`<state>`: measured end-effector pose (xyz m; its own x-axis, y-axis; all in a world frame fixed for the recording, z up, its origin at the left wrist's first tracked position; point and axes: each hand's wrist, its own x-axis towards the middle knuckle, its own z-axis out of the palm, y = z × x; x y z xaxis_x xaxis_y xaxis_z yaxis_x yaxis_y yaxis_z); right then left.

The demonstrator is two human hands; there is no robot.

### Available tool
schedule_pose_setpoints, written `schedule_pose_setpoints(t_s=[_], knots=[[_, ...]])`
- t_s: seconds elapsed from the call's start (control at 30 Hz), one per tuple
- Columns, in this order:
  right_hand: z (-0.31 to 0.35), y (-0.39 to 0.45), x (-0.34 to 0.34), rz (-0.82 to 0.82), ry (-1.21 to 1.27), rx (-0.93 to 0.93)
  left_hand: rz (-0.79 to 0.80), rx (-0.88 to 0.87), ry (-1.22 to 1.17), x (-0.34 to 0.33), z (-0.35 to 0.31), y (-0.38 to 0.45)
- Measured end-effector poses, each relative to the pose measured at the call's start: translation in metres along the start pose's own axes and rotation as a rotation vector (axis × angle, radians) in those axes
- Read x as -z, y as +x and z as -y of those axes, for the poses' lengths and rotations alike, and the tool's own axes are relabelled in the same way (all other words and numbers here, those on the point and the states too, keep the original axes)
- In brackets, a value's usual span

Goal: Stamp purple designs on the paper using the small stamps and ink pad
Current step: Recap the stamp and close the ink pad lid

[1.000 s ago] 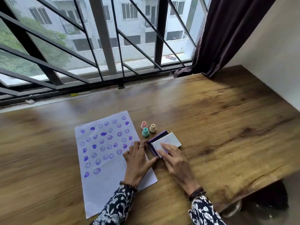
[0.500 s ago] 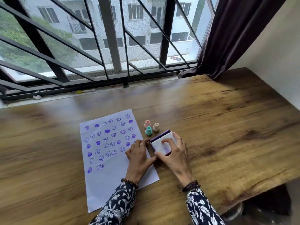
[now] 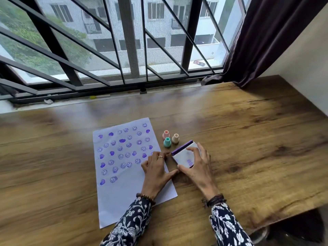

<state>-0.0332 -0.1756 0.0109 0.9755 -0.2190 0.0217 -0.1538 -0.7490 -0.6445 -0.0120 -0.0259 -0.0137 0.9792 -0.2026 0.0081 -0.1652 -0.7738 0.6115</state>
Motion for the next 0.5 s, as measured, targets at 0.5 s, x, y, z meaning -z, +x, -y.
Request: schedule_pose_setpoints(t_s=[0.5], knots=[[-0.008,0.002,-0.004,-0.059,0.012,-0.010,-0.012,0.048,0.077,0.002,-0.014,0.002]])
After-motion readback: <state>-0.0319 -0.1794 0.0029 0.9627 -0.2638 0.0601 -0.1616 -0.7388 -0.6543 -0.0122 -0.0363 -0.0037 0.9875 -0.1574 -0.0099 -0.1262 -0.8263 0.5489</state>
